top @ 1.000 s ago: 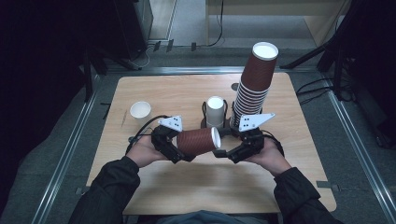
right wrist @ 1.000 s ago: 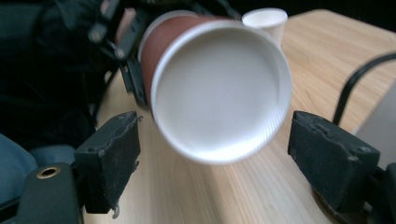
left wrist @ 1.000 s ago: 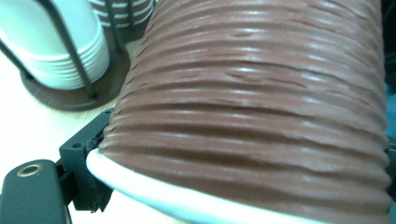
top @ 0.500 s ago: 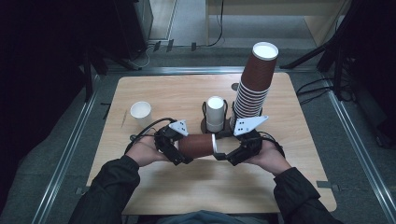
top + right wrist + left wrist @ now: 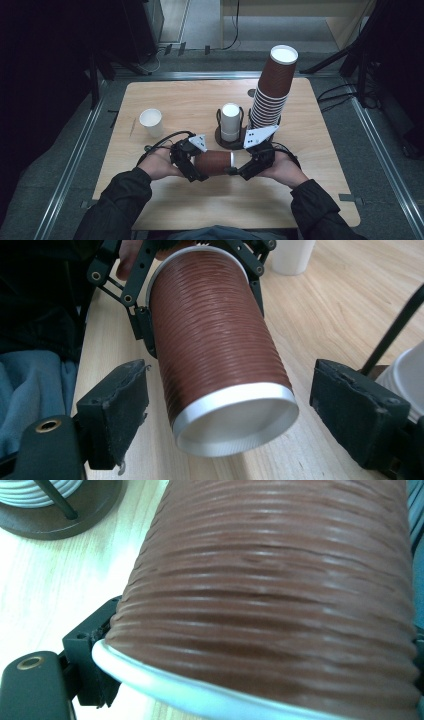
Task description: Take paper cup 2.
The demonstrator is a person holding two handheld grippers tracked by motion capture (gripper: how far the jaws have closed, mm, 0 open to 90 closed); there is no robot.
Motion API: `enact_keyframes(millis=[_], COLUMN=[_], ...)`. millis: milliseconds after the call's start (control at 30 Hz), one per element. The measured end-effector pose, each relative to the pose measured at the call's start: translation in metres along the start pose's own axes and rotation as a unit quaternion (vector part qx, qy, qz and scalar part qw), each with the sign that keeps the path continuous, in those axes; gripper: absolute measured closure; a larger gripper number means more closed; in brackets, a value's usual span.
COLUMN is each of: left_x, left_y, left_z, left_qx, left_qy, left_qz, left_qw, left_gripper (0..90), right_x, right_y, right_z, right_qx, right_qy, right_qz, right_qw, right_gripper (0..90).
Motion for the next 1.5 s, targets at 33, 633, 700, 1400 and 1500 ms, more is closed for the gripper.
enact_keyframes(millis=[33,633,700,1400,1500], left_x=[-0.001,-0.007,-0.008,-0.001,0.000], left_y=[0.000,-0.003,-0.003,-0.006,-0.005], left_z=[0.000,-0.005,-0.006,0.021,0.023], left_qx=[0.000,0.006,0.007,-0.091,-0.099], left_qy=[0.002,0.016,0.018,0.006,0.004], left_qz=[0.000,-0.014,-0.018,0.016,0.020], left_qw=[1.0000,0.9998,0.9996,0.9957,0.9949], left_gripper=[8.8,8.4,8.4,0.0,0.0], right_x=[0.000,0.008,0.009,0.002,0.000], right_y=[0.000,0.007,0.007,0.005,0.005], right_z=[-0.002,-0.038,-0.037,-0.017,-0.014], right_qx=[0.002,0.078,0.081,0.043,0.038], right_qy=[-0.002,-0.004,-0.003,0.002,0.003], right_qz=[0.003,0.027,0.030,0.028,0.028], right_qw=[1.0000,0.9966,0.9963,0.9987,0.9989], right_gripper=[15.8,18.8,19.5,19.4,19.4])
Point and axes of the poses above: each handheld gripper's, and its own axes: z roughly backward along the jaws, y roughly out of its underside, x roughly to its left, the point moved 6 cm from there along -z, roughly forward along the jaws, and after that the axes turned 13 degrees about -z, right-handed, at the moved point
